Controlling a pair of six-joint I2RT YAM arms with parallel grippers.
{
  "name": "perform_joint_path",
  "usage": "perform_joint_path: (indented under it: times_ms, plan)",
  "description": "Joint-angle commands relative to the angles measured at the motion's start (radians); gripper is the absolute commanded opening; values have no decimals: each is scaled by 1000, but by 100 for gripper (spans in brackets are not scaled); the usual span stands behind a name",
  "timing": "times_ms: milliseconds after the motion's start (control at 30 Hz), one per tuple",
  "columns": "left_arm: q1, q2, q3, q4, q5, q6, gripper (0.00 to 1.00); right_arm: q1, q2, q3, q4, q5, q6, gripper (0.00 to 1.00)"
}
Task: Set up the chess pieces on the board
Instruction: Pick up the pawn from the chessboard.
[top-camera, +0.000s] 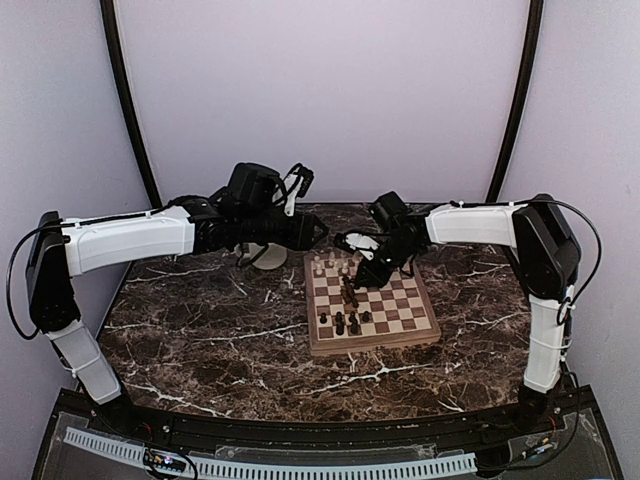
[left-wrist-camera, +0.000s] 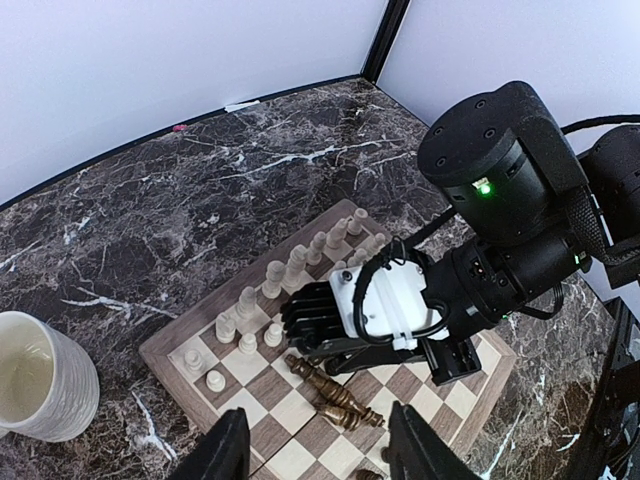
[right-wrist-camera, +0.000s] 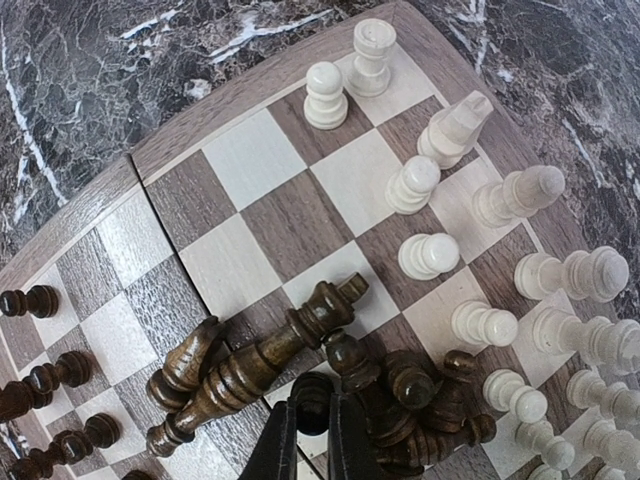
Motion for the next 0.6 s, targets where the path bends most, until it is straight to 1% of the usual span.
perform_joint_path:
  times_ms: [0, 133, 333, 567]
  plan:
    - [2, -16, 23, -15, 11, 11, 50, 10, -10, 27, -7, -10, 1, 4]
    - [1, -17, 25, -18, 4, 16, 49, 10, -51, 17, -20, -4, -5, 2]
    - [1, -16, 28, -23, -4, 23, 50, 8, -158, -42, -35, 27, -28, 1]
    - [1, -15, 28, -25, -18, 30, 50, 8, -267, -174, -64, -2, -53, 1]
